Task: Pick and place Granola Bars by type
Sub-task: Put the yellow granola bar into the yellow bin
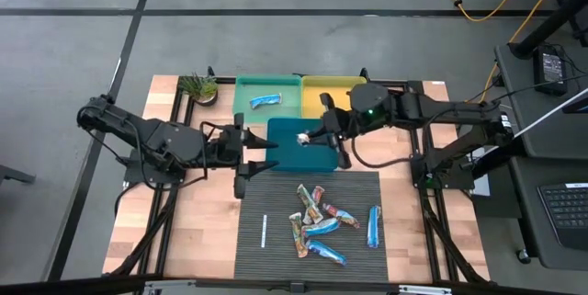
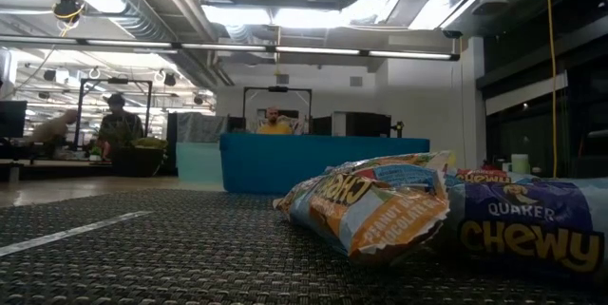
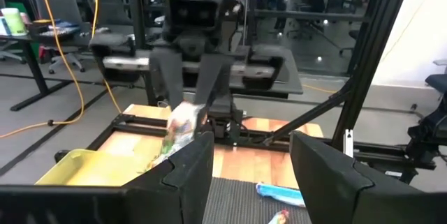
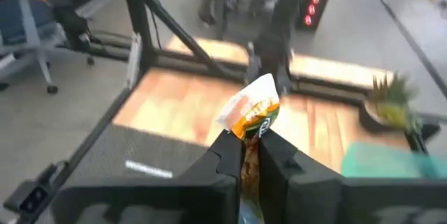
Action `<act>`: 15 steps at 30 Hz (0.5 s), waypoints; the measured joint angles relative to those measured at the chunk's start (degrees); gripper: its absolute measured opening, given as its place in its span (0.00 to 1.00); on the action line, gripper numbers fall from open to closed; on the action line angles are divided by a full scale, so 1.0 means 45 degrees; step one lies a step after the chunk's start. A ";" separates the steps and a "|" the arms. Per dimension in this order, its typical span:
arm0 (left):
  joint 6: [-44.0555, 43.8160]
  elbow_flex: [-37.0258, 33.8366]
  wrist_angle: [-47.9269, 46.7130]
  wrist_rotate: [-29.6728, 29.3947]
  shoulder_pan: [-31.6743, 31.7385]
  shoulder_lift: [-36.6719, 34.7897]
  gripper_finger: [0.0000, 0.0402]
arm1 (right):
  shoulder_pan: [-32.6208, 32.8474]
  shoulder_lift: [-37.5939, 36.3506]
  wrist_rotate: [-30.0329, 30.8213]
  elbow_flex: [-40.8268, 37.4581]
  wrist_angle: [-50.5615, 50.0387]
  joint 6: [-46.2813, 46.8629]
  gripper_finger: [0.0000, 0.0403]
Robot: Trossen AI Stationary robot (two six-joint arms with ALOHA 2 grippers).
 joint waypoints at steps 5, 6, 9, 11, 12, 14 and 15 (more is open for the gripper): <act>0.0000 0.0000 -0.0009 0.0000 0.0010 0.0010 0.45 | -0.0674 -0.0052 0.0009 0.0000 -0.1636 0.0001 0.08; -0.0004 0.0000 -0.0016 0.0000 0.0010 0.0010 0.45 | -0.0835 -0.0052 0.0013 0.0000 -0.1973 -0.0003 0.09; 0.0000 0.0000 -0.0009 0.0000 0.0010 0.0010 0.45 | -0.1323 -0.0052 0.0016 0.0000 -0.2868 -0.0031 0.11; 0.0000 0.0000 -0.0014 0.0000 0.0010 0.0010 0.45 | -0.1656 -0.0052 0.0015 0.0000 -0.3449 -0.0117 0.10; 0.0000 0.0000 -0.0014 -0.0014 0.0010 0.0010 0.45 | -0.1810 -0.0052 0.0013 0.0000 -0.3696 -0.0256 0.10; 0.0000 0.0000 -0.0009 -0.0019 0.0010 0.0010 0.45 | -0.2125 -0.0052 0.0013 0.0000 -0.4205 -0.0443 0.08; 0.0000 0.0000 -0.0009 -0.0019 0.0010 0.0010 0.45 | -0.2291 -0.0061 0.0010 0.0000 -0.4440 -0.0535 0.08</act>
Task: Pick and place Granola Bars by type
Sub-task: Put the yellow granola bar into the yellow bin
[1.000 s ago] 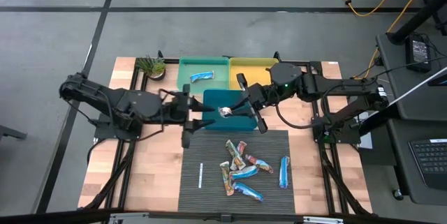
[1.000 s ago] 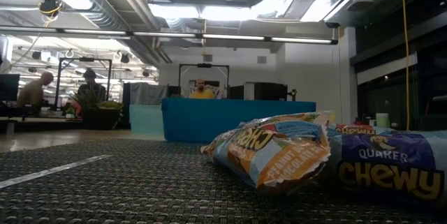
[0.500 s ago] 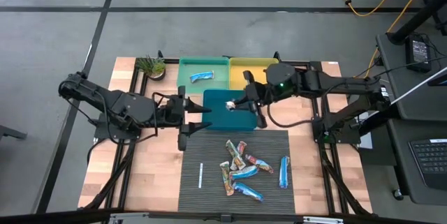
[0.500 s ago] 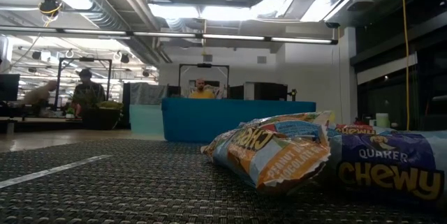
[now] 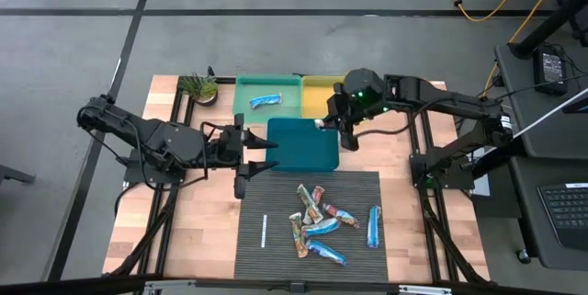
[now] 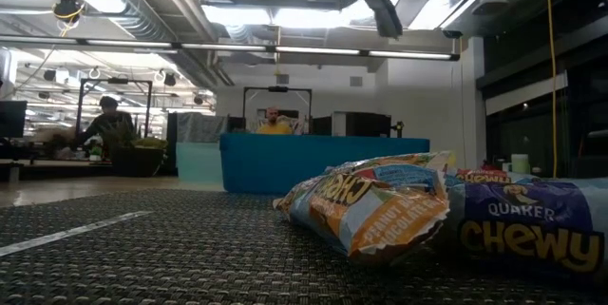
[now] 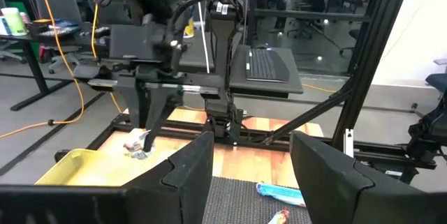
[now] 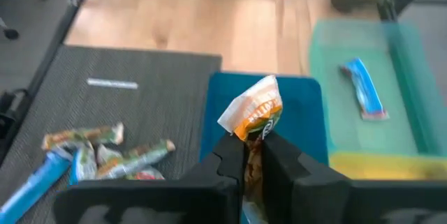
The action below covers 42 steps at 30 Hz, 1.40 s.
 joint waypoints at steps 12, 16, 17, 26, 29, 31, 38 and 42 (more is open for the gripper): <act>-0.0112 0.0000 0.0005 -0.0139 0.0000 0.0000 0.45 | -0.2481 -0.0102 -0.0005 0.0000 -0.2094 -0.1235 0.10; -0.0318 0.0000 0.0005 -0.0307 0.0000 0.0000 0.45 | -0.3568 -0.0102 -0.0007 0.0000 -0.2252 -0.1647 0.07; -0.0335 0.0000 0.0005 -0.0311 0.0000 0.0000 0.44 | -0.3819 -0.0102 -0.0011 0.0000 -0.2254 -0.1806 0.07; -0.0379 0.0005 0.0053 -0.0340 0.0034 0.0165 0.44 | -0.5427 -0.0098 -0.0012 0.0000 -0.2332 -0.2360 0.10; -0.0418 0.0005 0.0081 -0.0333 0.0077 0.0244 0.44 | -0.5877 0.0015 -0.0007 0.0000 -0.2325 -0.2766 0.08; -0.0429 0.0005 0.0049 -0.0317 0.0173 0.0276 0.44 | -0.6202 0.0186 -0.0007 0.0000 -0.2314 -0.2853 0.07; -0.0544 0.0005 0.0059 -0.0255 0.0378 0.0312 0.43 | -0.7149 0.1181 0.0198 -0.0003 -0.2042 -0.3215 0.09; -0.0544 0.0005 0.0053 -0.0253 0.0379 0.0311 0.44 | -0.7438 0.1937 0.0260 0.0000 -0.1921 -0.3402 0.10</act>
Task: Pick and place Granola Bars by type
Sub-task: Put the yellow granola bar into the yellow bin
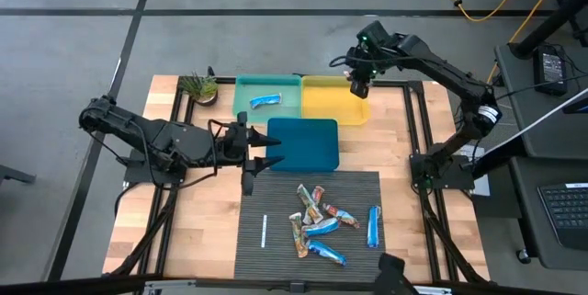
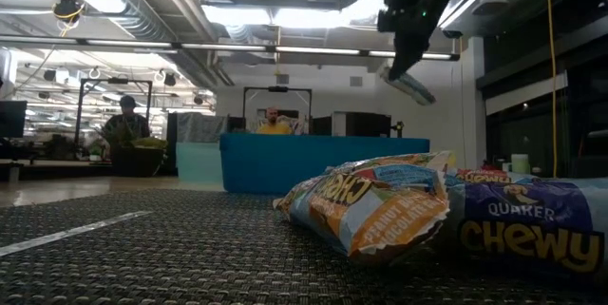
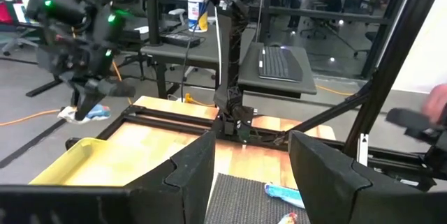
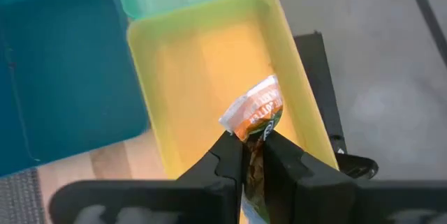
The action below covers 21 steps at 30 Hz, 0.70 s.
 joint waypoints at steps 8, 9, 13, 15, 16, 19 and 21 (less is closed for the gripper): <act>0.0000 0.0000 0.0005 0.0000 0.0000 0.0000 0.44 | -0.0067 0.1617 0.0478 -0.0004 0.0623 -0.0118 0.06; 0.0000 0.0000 0.0005 0.0000 0.0000 0.0000 0.44 | -0.0067 0.1813 0.0479 -0.0005 0.0657 -0.0114 0.07; 0.0000 0.0000 0.0005 0.0000 0.0000 0.0000 0.43 | -0.0067 0.2439 0.0486 -0.0005 0.0825 -0.0105 0.10; 0.0000 0.0000 0.0005 0.0000 0.0000 0.0000 0.43 | -0.0067 0.2696 0.0486 -0.0005 0.0889 -0.0104 0.10; 0.0002 0.0000 0.0005 0.0000 0.0000 0.0000 0.44 | -0.0067 0.2826 0.0486 -0.0005 0.0964 -0.0104 0.10; 0.0005 0.0000 0.0000 0.0005 0.0000 0.0000 0.43 | -0.0067 0.3206 0.0486 -0.0005 0.1140 -0.0083 0.08; 0.0005 0.0000 -0.0005 0.0005 0.0000 0.0000 0.43 | -0.0067 0.3424 0.0491 -0.0005 0.1220 -0.0080 0.06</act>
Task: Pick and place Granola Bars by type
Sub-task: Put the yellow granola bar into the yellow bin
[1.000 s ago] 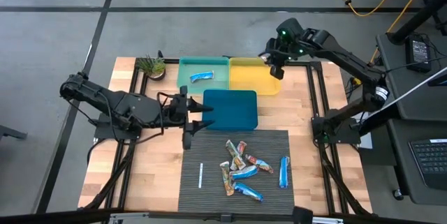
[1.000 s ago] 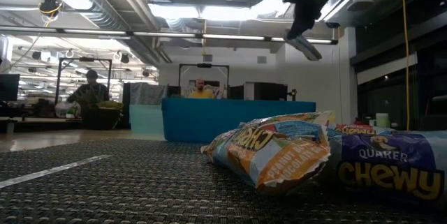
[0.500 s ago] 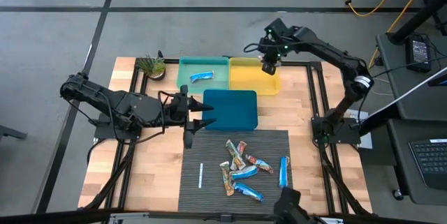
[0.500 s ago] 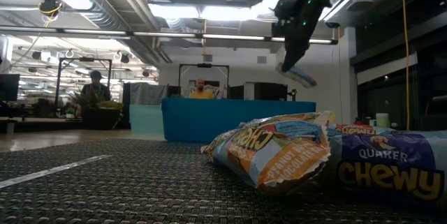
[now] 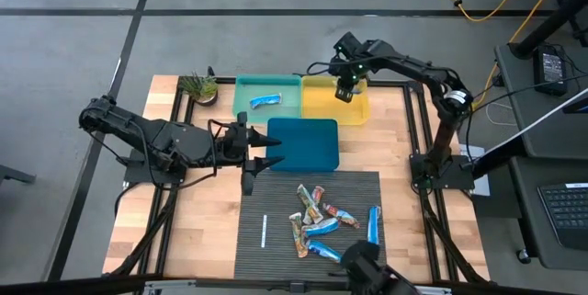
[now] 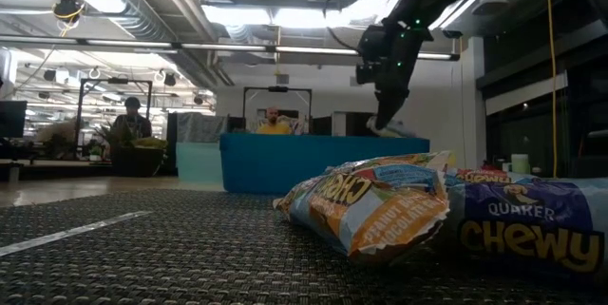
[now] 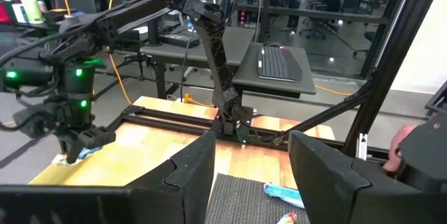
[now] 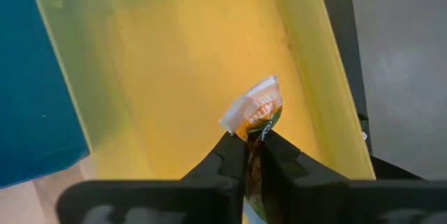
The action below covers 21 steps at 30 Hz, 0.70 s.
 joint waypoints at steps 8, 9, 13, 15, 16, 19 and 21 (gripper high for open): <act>0.0000 0.0000 -0.0077 0.0005 0.0000 -0.0002 0.43 | -0.0011 0.0741 0.0011 0.0000 0.0362 0.0000 0.09; 0.0000 0.0000 -0.0091 0.0005 0.0000 -0.0005 0.43 | -0.0015 0.0869 0.0016 0.0000 0.0360 0.0000 0.09; 0.0000 0.0000 -0.0092 0.0005 0.0000 -0.0005 0.43 | -0.0019 0.1320 0.0039 0.0000 0.0377 0.0000 0.07; 0.0000 0.0000 -0.0097 0.0005 0.0000 -0.0005 0.44 | -0.0019 0.1545 0.0039 0.0000 0.0422 0.0005 0.06; 0.0000 0.0000 -0.0097 0.0005 0.0000 -0.0005 0.44 | -0.0019 0.1649 0.0039 0.0000 0.0438 0.0005 0.06; 0.0000 0.0000 -0.0097 0.0005 0.0000 -0.0005 0.43 | -0.0019 0.1867 0.0034 0.0000 0.0529 0.0005 0.06; 0.0000 0.0000 -0.0097 0.0005 0.0000 -0.0005 0.43 | -0.0019 0.2022 0.0039 0.0000 0.0522 0.0009 0.08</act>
